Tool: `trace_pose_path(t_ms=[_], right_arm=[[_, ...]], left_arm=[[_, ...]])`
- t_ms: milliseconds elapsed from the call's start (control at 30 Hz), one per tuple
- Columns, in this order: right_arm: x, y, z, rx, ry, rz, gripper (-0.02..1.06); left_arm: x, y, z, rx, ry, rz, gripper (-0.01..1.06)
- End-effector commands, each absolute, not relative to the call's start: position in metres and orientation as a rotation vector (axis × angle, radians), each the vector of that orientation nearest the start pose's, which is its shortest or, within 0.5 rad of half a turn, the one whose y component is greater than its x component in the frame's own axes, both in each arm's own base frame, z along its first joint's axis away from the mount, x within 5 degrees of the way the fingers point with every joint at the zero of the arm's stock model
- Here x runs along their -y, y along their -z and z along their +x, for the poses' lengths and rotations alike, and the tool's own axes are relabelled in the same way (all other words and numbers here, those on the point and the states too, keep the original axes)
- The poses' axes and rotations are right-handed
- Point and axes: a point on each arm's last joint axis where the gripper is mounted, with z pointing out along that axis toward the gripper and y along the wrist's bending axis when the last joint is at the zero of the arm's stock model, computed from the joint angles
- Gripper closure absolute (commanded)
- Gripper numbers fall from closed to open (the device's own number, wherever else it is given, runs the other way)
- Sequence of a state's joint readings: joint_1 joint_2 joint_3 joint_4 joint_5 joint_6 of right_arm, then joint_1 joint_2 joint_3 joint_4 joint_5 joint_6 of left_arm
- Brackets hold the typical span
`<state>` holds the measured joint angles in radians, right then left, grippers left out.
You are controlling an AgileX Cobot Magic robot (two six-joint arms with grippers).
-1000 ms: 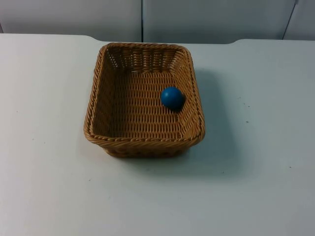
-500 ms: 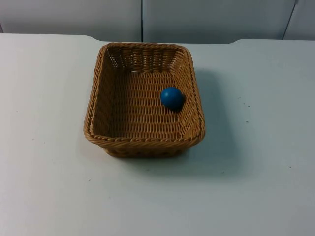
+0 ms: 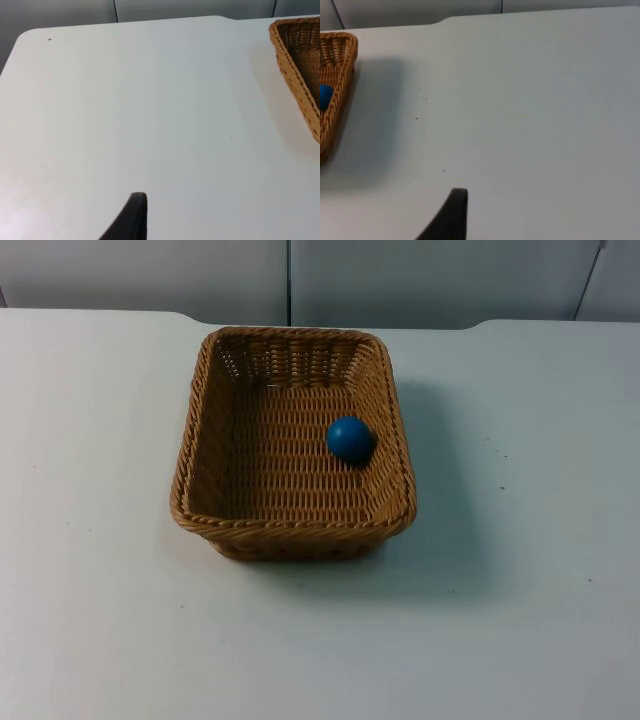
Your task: Pick up the basket with the left hand and place the ball into the basket with the right hand.
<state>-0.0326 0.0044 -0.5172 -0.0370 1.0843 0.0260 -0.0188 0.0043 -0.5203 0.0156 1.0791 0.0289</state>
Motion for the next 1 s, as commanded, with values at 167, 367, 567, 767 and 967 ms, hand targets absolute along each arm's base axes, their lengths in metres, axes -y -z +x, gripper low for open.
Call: trace_pose_path(t_ms=[167, 367, 567, 767, 967], right_arm=[[0.0034, -0.2782, -0.0068, -2.052, 0.061, 0.069, -0.01], [0.0034, -0.2782, -0.0068, -2.052, 0.061, 0.069, -0.01], [0.0034, -0.2782, -0.0068, -2.052, 0.061, 0.069, -0.01], [0.0034, -0.2782, -0.0068, -2.052, 0.061, 0.069, -0.01], [0.0034, -0.2782, -0.0068, -2.052, 0.061, 0.069, -0.01]], left_arm=[[-0.0013, -0.2797, -0.0072, -2.047, -0.021, 0.039, 0.00], [-0.0007, -0.2826, -0.0086, -2.038, 0.021, -0.012, 0.00], [-0.0002, -0.2822, -0.0106, -2.059, 0.034, -0.020, 0.00], [-0.0001, -0.2787, -0.0067, -2.051, 0.034, -0.020, 0.00], [-0.0001, -0.2787, -0.0067, -2.051, 0.034, -0.020, 0.00]])
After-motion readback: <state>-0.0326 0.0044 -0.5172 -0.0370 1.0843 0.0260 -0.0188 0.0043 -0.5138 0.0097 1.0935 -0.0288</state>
